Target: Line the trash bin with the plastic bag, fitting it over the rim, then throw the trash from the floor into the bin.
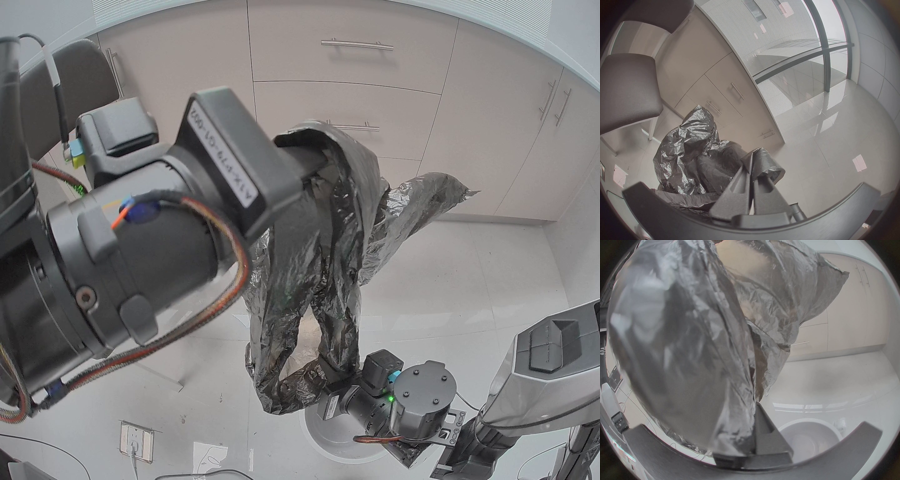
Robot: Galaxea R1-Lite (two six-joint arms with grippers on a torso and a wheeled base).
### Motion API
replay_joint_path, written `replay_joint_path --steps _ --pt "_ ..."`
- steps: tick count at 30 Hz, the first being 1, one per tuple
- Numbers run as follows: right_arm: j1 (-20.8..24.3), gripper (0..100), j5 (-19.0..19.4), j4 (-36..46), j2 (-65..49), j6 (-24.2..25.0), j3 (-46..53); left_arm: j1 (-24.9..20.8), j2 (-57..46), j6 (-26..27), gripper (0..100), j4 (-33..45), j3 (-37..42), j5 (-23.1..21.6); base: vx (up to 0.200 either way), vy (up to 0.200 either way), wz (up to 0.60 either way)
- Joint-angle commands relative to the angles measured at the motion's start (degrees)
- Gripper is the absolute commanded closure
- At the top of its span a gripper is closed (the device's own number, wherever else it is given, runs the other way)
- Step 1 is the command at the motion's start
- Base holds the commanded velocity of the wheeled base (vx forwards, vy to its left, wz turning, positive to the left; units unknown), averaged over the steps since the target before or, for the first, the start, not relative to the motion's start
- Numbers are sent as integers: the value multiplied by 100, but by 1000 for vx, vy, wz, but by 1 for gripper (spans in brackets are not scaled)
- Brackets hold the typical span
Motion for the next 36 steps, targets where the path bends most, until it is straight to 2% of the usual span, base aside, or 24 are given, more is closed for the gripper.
replay_joint_path --steps 1,5,7,9,10,11,13,14,17,20,22,23,25,26,27,28,29,30,31,36 --pt "-202 100 62 -102 -315 -135 76 1 11 20 100 -45 178 -128 0 0 0" --pt "-571 100 326 -102 -913 -662 322 256 3 72 100 -80 574 -647 0 0 0" --pt "-773 100 440 249 -1221 -1119 437 370 -15 63 100 -80 820 -858 0 0 0" --pt "-931 100 493 786 -1625 -1286 463 511 -156 63 100 -97 1154 -1130 0 0 0" --pt "-931 100 493 786 -1625 -1286 463 511 -156 63 100 -97 1154 -1130 0 0 0" --pt "-984 100 546 1339 -2003 -1286 437 704 -244 63 100 -203 1453 -1508 0 0 0" --pt "-1063 100 730 1972 -2433 -1303 375 880 -340 46 100 -361 1752 -1851 0 0 0" --pt "-1063 100 730 1972 -2433 -1303 375 880 -340 46 100 -361 1752 -1851 0 0 0" --pt "-1142 100 862 3818 -3330 -1251 -29 1082 -358 37 100 -660 2226 -2176 0 0 0" --pt "-1142 100 994 4952 -3875 -1057 -319 1126 -314 37 100 -730 2464 -2194 0 0 0" --pt "-1081 100 1179 5611 -4253 -943 -512 1117 -296 37 100 -739 2657 -2264 0 0 0" --pt "-1081 100 1179 5611 -4253 -943 -512 1117 -296 37 100 -739 2657 -2264 0 0 0" --pt "-949 100 1223 6630 -4613 -890 -811 1117 -296 28 100 -756 2894 -2501 0 0 0" --pt "-931 100 1231 6683 -4622 -890 -829 1117 -296 28 100 -756 2912 -2510 0 0 0" --pt "-677 100 1223 7228 -4727 -829 -978 1126 -279 20 100 -844 3009 -2668 0 0 0" --pt "-677 100 1223 7228 -4727 -829 -978 1126 -279 20 100 -844 3009 -2668 0 0 0" --pt "-325 100 1205 7720 -4815 -600 -1145 1117 -217 20 100 -1011 3105 -2818 0 0 0" --pt "-325 100 1205 7720 -4815 -600 -1145 1117 -217 20 100 -1011 3105 -2818 0 0 0" --pt "-44 100 1108 8001 -4868 -381 -1277 1117 -129 28 100 -1213 3237 -2976 0 0 0" --pt "62 100 836 8485 -4938 -337 -1453 1153 38 20 100 -1609 3492 -3477 0 0 0"
